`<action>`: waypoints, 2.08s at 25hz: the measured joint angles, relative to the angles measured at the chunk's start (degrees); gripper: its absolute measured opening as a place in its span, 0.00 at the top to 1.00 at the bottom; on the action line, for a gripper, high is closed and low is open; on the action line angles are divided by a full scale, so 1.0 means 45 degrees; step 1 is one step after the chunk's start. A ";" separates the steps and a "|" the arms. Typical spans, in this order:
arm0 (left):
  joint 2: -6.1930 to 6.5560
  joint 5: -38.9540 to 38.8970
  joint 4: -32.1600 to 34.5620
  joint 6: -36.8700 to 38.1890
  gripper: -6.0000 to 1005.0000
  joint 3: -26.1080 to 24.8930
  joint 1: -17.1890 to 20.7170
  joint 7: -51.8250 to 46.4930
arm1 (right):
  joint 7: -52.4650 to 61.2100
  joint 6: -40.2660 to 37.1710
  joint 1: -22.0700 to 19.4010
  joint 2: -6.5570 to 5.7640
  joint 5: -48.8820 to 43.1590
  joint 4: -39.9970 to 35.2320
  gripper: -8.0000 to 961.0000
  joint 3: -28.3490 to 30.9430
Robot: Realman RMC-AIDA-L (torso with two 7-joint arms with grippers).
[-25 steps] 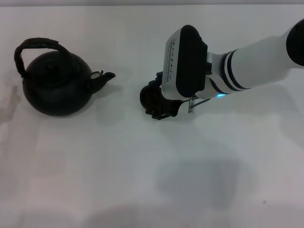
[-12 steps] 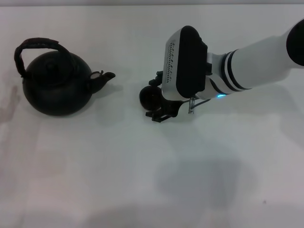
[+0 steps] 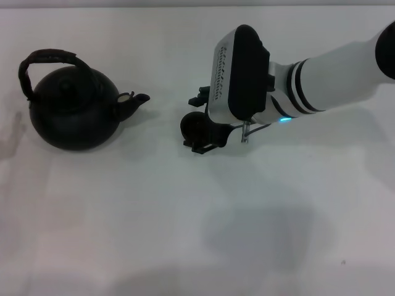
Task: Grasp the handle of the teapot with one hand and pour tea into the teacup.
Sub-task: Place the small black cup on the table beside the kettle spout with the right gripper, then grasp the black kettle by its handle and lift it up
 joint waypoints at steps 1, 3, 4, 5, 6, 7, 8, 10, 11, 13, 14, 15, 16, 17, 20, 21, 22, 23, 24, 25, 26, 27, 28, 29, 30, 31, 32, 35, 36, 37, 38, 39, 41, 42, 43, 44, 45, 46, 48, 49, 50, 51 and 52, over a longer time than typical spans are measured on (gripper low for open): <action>0.0000 0.0000 0.0000 0.0003 0.12 0.0000 0.0020 0.0013 | 0.0000 0.0270 -0.0079 -0.0017 0.0004 -0.0171 0.10 0.0228; 0.0000 0.0000 0.0000 0.0004 0.12 0.0000 0.0026 0.0017 | 0.0001 0.0477 -0.0134 -0.0025 0.0003 -0.0278 0.10 0.0406; 0.0000 0.0000 0.0000 0.0005 0.12 0.0000 0.0031 0.0021 | 0.0001 0.0637 -0.0186 -0.0028 0.0005 -0.0393 0.10 0.0541; 0.0000 0.0000 0.0000 0.0004 0.12 0.0000 0.0032 0.0021 | -0.0005 0.0791 -0.0246 -0.0032 0.0004 -0.0514 0.10 0.0687; 0.0000 0.0000 0.0004 0.0006 0.12 -0.0001 0.0032 0.0021 | -0.0050 0.0912 -0.0378 -0.0045 0.0007 -0.0683 0.10 0.0870; 0.0000 0.0000 0.0011 0.0006 0.12 0.0000 0.0028 0.0019 | -0.0137 0.1061 -0.0538 -0.0050 0.0006 -0.0906 0.10 0.1105; 0.0000 0.0000 0.0016 0.0005 0.12 0.0001 0.0013 0.0018 | -0.0213 0.1171 -0.0684 -0.0060 0.0002 -0.1098 0.10 0.1344; 0.0000 0.0000 0.0020 0.0005 0.12 0.0001 -0.0015 0.0014 | -0.0389 0.1510 -0.1011 -0.0065 -0.0013 -0.1566 0.10 0.1893; 0.0001 0.0000 0.0022 0.0005 0.12 0.0000 -0.0020 0.0013 | -0.0469 0.1708 -0.1197 -0.0065 -0.0021 -0.1867 0.10 0.2238; 0.0001 0.0000 0.0026 0.0004 0.12 0.0000 -0.0023 0.0012 | -0.0627 0.2275 -0.1599 -0.0072 -0.0011 -0.2534 0.10 0.3012; 0.0001 0.0000 0.0022 -0.0014 0.12 0.0001 -0.0026 0.0011 | -0.0691 0.2565 -0.1786 -0.0078 0.0006 -0.2856 0.10 0.3384; 0.0000 0.0000 0.0020 -0.0026 0.12 0.0000 -0.0026 0.0011 | -0.0758 0.2856 -0.2009 -0.0079 0.0076 -0.3251 0.10 0.3792; -0.0001 0.0000 0.0015 -0.0050 0.12 0.0000 -0.0021 0.0009 | -0.0839 0.3131 -0.2248 -0.0086 0.0195 -0.3659 0.10 0.4212; -0.0006 0.0004 0.0011 -0.0070 0.12 0.0000 -0.0007 0.0008 | -0.0936 0.3333 -0.2464 -0.0090 0.0376 -0.3973 0.10 0.4553; -0.0028 0.0013 0.0006 -0.0131 0.12 0.0000 0.0059 0.0005 | -0.1468 0.4136 -0.3037 -0.0100 0.1338 -0.4630 0.10 0.5885; -0.0035 0.0012 0.0003 -0.0148 0.12 -0.0001 0.0074 0.0002 | -0.1714 0.4389 -0.3195 -0.0110 0.1809 -0.4688 0.10 0.6388; -0.0046 0.0016 -0.0001 -0.0166 0.12 -0.0001 0.0095 0.0002 | -0.1981 0.4608 -0.3361 -0.0114 0.2328 -0.4655 0.10 0.6928; -0.0051 0.0029 -0.0007 -0.0204 0.12 0.0000 0.0124 0.0000 | -0.2240 0.4772 -0.3472 -0.0122 0.2836 -0.4543 0.10 0.7389; -0.0054 0.0068 -0.0019 -0.0260 0.12 0.0000 0.0155 -0.0001 | -0.2543 0.4984 -0.3619 -0.0126 0.3447 -0.4324 0.10 0.7996; -0.0055 0.0102 -0.0042 -0.0310 0.12 -0.0002 0.0185 -0.0002 | -0.2813 0.5123 -0.3716 -0.0134 0.3902 -0.4101 0.10 0.8474; -0.0057 0.0150 -0.0083 -0.0388 0.12 0.0000 0.0204 -0.0002 | -0.3105 0.5332 -0.3800 -0.0136 0.4385 -0.3811 0.10 0.8996; -0.0057 0.0182 -0.0125 -0.0465 0.12 -0.0001 0.0222 -0.0002 | -0.3342 0.5476 -0.3868 -0.0149 0.4725 -0.3527 0.10 0.9483; -0.0059 0.0212 -0.0173 -0.0559 0.12 0.0000 0.0243 -0.0002 | -0.3602 0.5682 -0.3917 -0.0149 0.5122 -0.3128 0.10 0.9991; -0.0059 0.0218 -0.0210 -0.0625 0.12 0.0000 0.0265 -0.0002 | -0.3902 0.5866 -0.3949 -0.0157 0.5519 -0.2712 0.10 1.0482; -0.0058 0.0222 -0.0239 -0.0679 0.12 -0.0001 0.0284 -0.0002 | -0.4180 0.6026 -0.3968 -0.0154 0.5820 -0.2278 0.10 1.0912; -0.0059 0.0229 -0.0272 -0.0708 0.12 0.0000 0.0303 -0.0002 | -0.4550 0.6170 -0.3971 -0.0158 0.6236 -0.1758 0.10 1.1329; -0.0058 0.0236 -0.0317 -0.0740 0.12 -0.0001 0.0304 -0.0002 | -0.4948 0.6290 -0.3974 -0.0158 0.6641 -0.1145 0.10 1.1742; -0.0059 0.0353 -0.0482 -0.0868 0.12 0.0000 0.0256 -0.0002 | -0.6225 0.6724 -0.3965 -0.0162 0.7821 0.0638 0.10 1.2748; -0.0059 0.0402 -0.0510 -0.0915 0.12 0.0000 0.0248 -0.0002 | -0.6591 0.6908 -0.3942 -0.0168 0.8003 0.1098 0.10 1.3044; -0.0059 0.0456 -0.0537 -0.0965 0.12 0.0000 0.0245 -0.0002 | -0.6932 0.7087 -0.3916 -0.0172 0.8136 0.1590 0.10 1.3370; -0.0059 0.0456 -0.0537 -0.0965 0.12 0.0000 0.0245 -0.0002 | -0.7207 0.7194 -0.3909 -0.0176 0.8181 0.1966 0.10 1.3649; -0.0059 0.0573 -0.0547 -0.1099 0.12 0.0000 0.0252 -0.0002 | -0.7400 0.7250 -0.3907 -0.0178 0.8201 0.2299 0.10 1.3897; -0.0059 0.0617 -0.0547 -0.1204 0.12 0.0000 0.0268 -0.0006 | -0.7717 0.7286 -0.3923 -0.0180 0.8215 0.2814 0.10 1.4289; -0.0059 0.0702 -0.0548 -0.1359 0.12 0.0000 0.0300 -0.0010 | -0.7891 0.7295 -0.3936 -0.0180 0.8220 0.3044 0.10 1.4480; -0.0058 0.0775 -0.0551 -0.1478 0.12 -0.0002 0.0334 -0.0013 | -0.8042 0.7298 -0.3951 -0.0181 0.8224 0.3215 0.10 1.4635; -0.0059 0.0875 -0.0556 -0.1619 0.12 0.0000 0.0377 -0.0015 | -0.8196 0.7306 -0.3965 -0.0183 0.8229 0.3412 0.10 1.4851; -0.0059 0.1010 -0.0562 -0.1779 0.12 0.0000 0.0434 -0.0016 | -0.8331 0.7314 -0.3978 -0.0187 0.8232 0.3584 0.10 1.5052; -0.0058 0.1117 -0.0573 -0.1898 0.12 0.0000 0.0483 -0.0017 | -0.8458 0.7318 -0.3983 -0.0194 0.8235 0.3714 0.10 1.5242; -0.0056 0.1301 -0.0595 -0.2219 0.12 0.0000 0.0624 -0.0019 | -0.8616 0.7299 -0.3985 -0.0208 0.8236 0.3825 0.10 1.5437; -0.0050 0.1398 -0.0612 -0.2434 0.12 0.0000 0.0733 -0.0020 | -0.8664 0.7264 -0.3984 -0.0212 0.8236 0.3835 0.10 1.5470; -0.0046 0.1473 -0.0624 -0.2614 0.12 0.0000 0.0802 -0.0021 | -0.8696 0.7212 -0.3983 -0.0220 0.8235 0.3845 0.10 1.5486; -0.0045 0.1555 -0.0641 -0.2778 0.12 0.0000 0.0863 -0.0021 | -0.8703 0.7183 -0.3976 -0.0228 0.8235 0.3848 0.10 1.5486; -0.0044 0.1604 -0.0650 -0.2872 0.12 0.0000 0.0902 -0.0022 | -0.8706 0.7116 -0.3960 -0.0233 0.8233 0.3849 0.10 1.5488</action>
